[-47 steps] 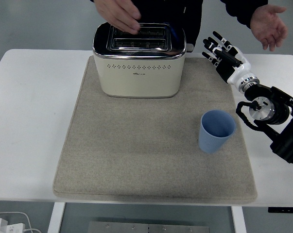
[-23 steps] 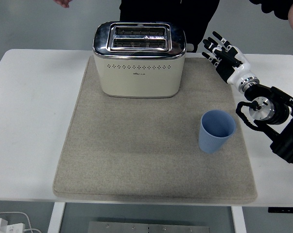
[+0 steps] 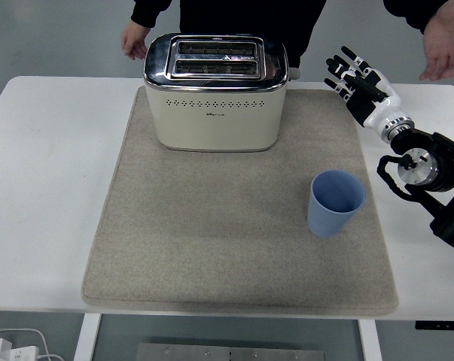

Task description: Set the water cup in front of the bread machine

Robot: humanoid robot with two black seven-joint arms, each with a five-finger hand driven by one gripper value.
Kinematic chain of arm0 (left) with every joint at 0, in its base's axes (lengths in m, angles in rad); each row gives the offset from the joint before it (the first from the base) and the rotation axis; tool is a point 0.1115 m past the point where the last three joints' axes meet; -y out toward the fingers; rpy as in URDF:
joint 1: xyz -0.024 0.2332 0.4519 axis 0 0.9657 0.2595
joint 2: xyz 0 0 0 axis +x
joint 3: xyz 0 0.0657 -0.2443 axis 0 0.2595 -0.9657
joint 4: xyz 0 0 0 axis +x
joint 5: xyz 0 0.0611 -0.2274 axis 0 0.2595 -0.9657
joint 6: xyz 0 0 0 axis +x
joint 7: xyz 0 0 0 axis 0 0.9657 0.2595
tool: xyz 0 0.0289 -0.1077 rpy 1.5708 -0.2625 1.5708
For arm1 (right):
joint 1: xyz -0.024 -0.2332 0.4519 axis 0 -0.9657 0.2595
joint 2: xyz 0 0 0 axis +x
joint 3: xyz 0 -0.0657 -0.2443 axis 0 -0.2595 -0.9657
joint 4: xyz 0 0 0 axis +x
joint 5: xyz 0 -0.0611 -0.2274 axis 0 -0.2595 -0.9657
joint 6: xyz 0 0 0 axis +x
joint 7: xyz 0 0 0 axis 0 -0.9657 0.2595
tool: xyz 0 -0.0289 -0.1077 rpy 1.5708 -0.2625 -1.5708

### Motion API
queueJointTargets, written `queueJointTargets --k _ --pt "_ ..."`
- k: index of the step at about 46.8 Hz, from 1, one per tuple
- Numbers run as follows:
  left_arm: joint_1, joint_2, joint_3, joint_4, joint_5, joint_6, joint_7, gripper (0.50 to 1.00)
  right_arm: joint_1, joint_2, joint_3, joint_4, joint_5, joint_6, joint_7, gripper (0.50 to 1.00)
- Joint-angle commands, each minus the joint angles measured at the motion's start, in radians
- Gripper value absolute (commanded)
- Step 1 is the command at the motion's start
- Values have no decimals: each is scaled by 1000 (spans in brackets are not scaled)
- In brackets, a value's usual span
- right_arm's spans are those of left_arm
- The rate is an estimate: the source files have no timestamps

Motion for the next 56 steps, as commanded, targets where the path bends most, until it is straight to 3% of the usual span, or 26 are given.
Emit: queueJointTargets --k 1,29,45,56 --pt "0 0 1 -1 0 0 0 1000 3 -18 0 0 1 1 -2 928" --pt "0 0 1 0 0 0 0 1000 -7 -86 0 0 6 26 -3 928" --pt "0 0 1 0 0 0 0 1000 -71 -155 5 32 11 118 3 928" --pt "0 0 1 -1 2 0 0 1000 -143 -239 5 139 6 168 7 928"
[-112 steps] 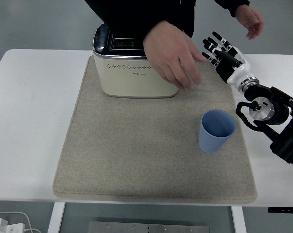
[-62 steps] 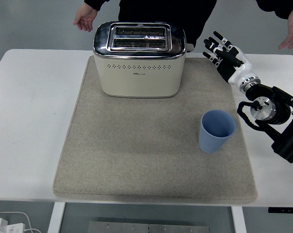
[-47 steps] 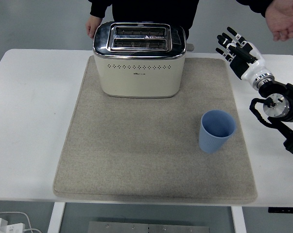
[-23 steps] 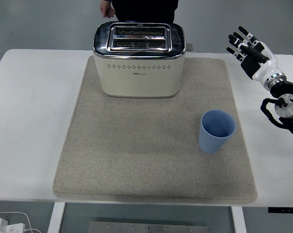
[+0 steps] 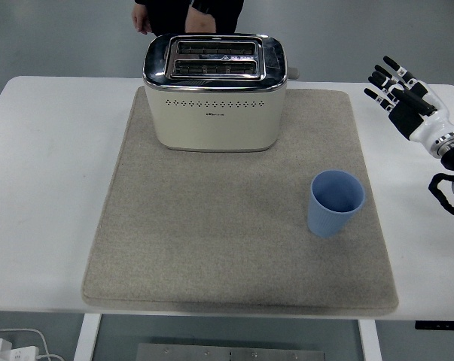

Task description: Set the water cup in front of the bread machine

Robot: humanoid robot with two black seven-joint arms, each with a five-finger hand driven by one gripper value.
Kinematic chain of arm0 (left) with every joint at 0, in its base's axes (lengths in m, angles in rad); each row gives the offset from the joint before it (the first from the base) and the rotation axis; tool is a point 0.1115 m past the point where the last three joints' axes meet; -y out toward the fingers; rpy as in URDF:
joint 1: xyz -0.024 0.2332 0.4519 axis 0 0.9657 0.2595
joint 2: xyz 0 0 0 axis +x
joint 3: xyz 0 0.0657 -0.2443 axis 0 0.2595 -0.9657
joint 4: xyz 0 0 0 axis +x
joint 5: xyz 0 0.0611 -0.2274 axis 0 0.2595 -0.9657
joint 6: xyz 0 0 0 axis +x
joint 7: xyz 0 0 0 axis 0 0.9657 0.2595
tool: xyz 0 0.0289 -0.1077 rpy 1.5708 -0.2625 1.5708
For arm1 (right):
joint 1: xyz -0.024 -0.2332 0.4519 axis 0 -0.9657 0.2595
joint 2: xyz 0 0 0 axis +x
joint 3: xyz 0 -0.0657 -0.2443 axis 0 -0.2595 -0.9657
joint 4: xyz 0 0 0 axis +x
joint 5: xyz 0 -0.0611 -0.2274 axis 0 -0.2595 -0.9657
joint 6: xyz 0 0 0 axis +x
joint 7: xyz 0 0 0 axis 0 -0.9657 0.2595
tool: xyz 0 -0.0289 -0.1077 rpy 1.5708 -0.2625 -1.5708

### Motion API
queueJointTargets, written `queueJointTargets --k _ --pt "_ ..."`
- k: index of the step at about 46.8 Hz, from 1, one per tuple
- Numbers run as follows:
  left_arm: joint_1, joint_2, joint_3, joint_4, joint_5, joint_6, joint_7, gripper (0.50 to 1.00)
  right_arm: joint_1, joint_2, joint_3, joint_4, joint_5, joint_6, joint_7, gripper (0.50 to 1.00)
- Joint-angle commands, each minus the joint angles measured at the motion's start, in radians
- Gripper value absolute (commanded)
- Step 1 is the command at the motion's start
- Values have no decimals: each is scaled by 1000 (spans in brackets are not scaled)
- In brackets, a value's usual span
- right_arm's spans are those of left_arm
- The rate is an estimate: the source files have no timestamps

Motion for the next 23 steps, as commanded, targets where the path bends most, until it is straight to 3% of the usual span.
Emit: queueJointTargets --k 1,6,15,23 --pt "0 0 0 0 0 0 0 1000 -27 -38 1 49 -8 16 8 928" --pt "0 0 0 0 0 0 0 1000 -61 -81 0 93 -12 45 47 928" --pt "0 0 0 0 2 0 0 1000 -124 -150 -2 133 -22 94 66 928" --pt "-3 0 0 -2 2 0 0 1000 -173 -195 0 156 -126 119 119 928"
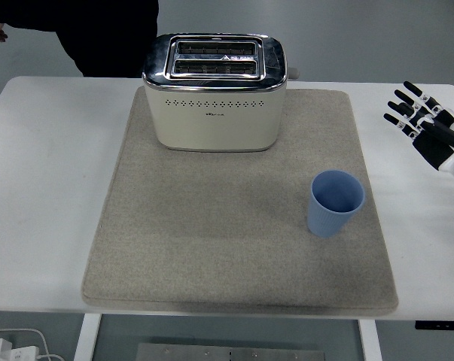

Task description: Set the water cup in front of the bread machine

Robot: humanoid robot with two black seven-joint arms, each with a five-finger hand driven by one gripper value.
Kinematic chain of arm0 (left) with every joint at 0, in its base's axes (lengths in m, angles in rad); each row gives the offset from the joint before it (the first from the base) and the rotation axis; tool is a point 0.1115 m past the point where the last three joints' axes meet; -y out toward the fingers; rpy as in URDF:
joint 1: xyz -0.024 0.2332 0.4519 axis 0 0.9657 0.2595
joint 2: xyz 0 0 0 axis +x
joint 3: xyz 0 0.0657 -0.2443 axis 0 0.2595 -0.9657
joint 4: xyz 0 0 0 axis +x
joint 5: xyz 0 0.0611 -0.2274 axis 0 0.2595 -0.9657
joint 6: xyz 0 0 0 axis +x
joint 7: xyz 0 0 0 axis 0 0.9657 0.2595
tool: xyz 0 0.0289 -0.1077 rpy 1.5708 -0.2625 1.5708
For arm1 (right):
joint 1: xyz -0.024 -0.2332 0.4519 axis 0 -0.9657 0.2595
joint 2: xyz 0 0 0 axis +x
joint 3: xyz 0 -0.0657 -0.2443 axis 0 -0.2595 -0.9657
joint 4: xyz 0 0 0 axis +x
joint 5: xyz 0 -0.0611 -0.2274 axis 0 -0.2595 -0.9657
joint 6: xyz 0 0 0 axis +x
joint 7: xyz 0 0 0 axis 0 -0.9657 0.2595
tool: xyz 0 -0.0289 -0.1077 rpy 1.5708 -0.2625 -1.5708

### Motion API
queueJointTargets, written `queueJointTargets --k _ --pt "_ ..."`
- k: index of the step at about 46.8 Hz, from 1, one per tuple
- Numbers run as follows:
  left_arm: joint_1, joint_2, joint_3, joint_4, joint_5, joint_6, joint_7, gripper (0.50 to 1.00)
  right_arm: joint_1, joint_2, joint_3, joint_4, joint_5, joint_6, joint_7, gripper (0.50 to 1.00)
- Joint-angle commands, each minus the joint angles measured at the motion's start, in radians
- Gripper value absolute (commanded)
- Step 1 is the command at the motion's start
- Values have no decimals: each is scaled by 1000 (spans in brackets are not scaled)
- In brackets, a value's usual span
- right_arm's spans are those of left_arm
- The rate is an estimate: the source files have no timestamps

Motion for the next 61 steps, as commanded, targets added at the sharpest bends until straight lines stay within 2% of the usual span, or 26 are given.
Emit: queueJointTargets --k 1,12,23,36,52,61 --pt "-3 0 0 1 0 0 1 1000 -19 -26 1 22 -58 5 34 928" --pt "-8 0 -1 0 1 0 0 1000 -71 -81 0 79 -239 5 155 928" --pt "-8 0 -1 1 1 0 0 1000 -130 -116 -6 133 -416 -3 255 928" --pt "-8 0 -1 1 0 0 0 1000 -205 -127 -5 174 -523 -14 255 928" --pt "-8 0 -1 1 0 0 1 1000 -240 -146 -2 242 -537 -44 255 928" --pt "-8 0 -1 1 0 0 1 1000 -255 -147 -5 269 -598 -67 255 928"
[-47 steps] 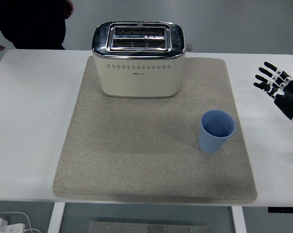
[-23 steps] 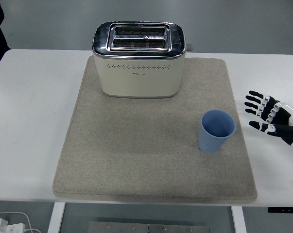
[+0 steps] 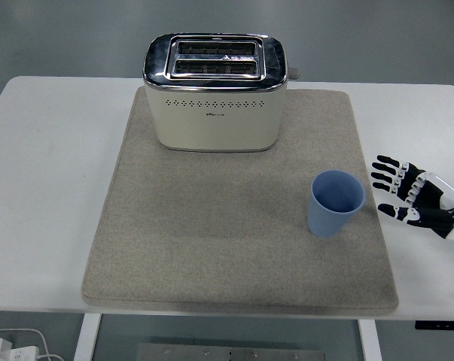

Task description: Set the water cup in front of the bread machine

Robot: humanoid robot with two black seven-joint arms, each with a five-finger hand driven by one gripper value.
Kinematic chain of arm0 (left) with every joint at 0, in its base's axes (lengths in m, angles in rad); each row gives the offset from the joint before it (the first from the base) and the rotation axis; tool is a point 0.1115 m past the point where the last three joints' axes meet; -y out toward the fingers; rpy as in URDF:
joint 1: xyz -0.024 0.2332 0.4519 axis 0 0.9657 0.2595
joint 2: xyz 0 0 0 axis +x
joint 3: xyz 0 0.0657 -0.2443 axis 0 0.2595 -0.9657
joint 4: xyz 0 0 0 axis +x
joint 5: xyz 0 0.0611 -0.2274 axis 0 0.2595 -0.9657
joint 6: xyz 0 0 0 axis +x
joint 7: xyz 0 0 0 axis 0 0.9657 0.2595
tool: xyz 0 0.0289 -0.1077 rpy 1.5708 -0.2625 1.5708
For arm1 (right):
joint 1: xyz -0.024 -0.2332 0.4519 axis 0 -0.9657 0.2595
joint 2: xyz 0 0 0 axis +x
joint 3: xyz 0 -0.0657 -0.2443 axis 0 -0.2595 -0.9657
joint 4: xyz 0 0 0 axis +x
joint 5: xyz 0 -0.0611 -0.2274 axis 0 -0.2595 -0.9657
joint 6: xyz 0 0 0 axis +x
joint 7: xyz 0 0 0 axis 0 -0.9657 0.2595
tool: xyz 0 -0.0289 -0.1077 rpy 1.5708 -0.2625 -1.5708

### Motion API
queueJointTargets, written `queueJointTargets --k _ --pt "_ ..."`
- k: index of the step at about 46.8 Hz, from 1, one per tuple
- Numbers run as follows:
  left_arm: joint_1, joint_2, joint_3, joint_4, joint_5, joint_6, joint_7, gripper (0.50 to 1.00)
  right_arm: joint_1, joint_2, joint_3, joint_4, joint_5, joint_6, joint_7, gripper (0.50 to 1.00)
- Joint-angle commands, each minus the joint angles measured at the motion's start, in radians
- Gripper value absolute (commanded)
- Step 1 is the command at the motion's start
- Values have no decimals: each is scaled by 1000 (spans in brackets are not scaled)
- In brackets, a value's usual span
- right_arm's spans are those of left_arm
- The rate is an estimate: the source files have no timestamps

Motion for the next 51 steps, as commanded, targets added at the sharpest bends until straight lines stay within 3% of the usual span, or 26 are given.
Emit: queueJointTargets --k 1,19,51 --pt "0 0 0 0 0 0 -1 1000 -8 -1 -1 15 -14 -8 0 928" --pt "0 0 0 0 0 0 1 1000 -30 -7 -3 70 -14 -30 0 928" --pt "0 0 0 -2 0 0 1 1000 -51 9 -3 138 -26 -125 0 928"
